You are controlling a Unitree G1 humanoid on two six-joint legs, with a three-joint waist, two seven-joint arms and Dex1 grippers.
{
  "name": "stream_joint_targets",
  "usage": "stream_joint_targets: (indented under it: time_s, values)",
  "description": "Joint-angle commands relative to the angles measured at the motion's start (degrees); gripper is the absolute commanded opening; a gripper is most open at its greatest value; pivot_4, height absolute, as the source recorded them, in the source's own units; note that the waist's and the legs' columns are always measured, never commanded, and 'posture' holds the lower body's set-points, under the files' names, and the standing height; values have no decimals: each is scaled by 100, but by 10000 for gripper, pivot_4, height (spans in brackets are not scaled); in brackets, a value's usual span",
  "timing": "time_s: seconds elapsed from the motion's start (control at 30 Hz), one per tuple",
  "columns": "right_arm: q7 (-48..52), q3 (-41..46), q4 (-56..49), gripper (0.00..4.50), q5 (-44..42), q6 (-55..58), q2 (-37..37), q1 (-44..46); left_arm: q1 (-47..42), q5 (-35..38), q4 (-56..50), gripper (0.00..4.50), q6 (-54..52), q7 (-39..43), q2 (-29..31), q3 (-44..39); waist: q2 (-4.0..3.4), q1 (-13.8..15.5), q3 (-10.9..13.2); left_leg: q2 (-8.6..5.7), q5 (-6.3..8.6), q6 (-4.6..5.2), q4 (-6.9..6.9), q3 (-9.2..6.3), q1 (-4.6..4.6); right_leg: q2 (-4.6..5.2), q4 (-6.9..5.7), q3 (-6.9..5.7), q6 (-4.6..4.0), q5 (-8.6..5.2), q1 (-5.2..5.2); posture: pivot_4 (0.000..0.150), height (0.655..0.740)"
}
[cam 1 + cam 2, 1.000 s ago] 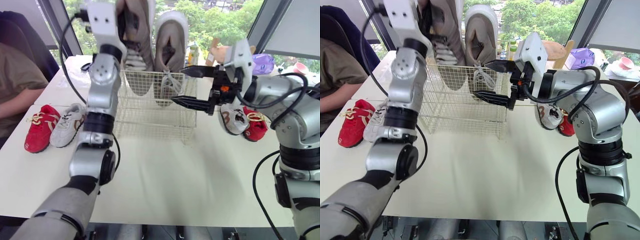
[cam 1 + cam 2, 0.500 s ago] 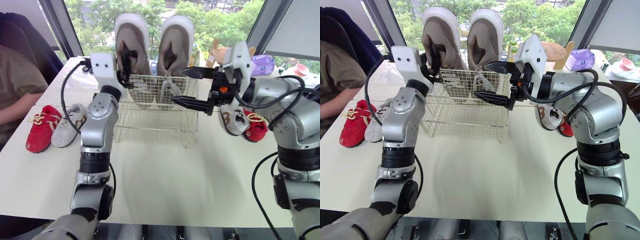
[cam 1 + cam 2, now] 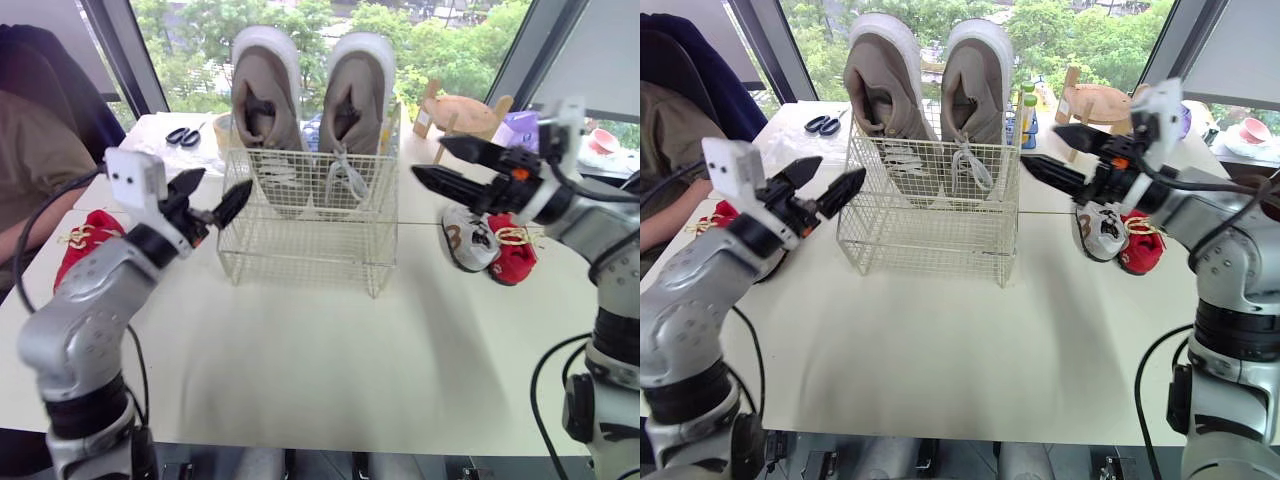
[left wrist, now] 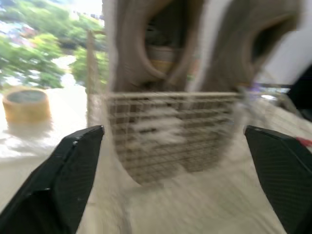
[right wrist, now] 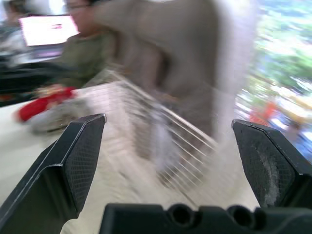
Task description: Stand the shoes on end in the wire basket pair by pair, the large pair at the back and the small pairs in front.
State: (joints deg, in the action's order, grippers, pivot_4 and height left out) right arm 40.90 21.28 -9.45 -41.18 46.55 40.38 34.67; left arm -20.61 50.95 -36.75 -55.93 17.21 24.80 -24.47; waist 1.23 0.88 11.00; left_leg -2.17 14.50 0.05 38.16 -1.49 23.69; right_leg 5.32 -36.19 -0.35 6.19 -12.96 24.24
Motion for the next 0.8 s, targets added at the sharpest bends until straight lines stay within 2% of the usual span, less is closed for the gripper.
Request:
stream_joint_targets:
  time_s: [0.03,0.2,0.33,0.5,0.8]
  values:
    - [-790,528,441,45000,650,-781,-154,-475,559,1030,-630,44780,-264,-13,-9,214,0,-14,0,0,3,5,-1,4,-15,0,4,2,-1,0,-15,1500,7400]
    - [-1316,229,459,45000,1334,-1474,-554,-1325,1190,1575,-936,44780,-193,-152,-33,755,-17,-31,-11,4,5,7,-9,11,-25,-5,2,8,-2,-1,-17,1500,7400]
    - [-1456,-180,570,45000,1880,-2066,-824,-1873,1547,1429,-1075,44780,41,-226,-30,1252,-56,-39,-33,8,5,8,-11,23,-30,-13,2,16,-4,-2,-16,1500,7400]
    - [-1857,-539,1307,45000,2575,-2813,-1032,-1774,1535,1064,-886,44780,372,-177,58,1561,-64,-36,-37,10,5,9,-7,33,-40,-22,3,25,-24,-14,-23,1500,7400]
    - [-2073,-704,2349,45000,2929,-3501,-1262,-1560,1397,545,-650,44780,726,-154,210,1792,-63,-19,-38,10,5,10,-7,29,-42,-24,7,24,-24,-13,-31,1500,7400]
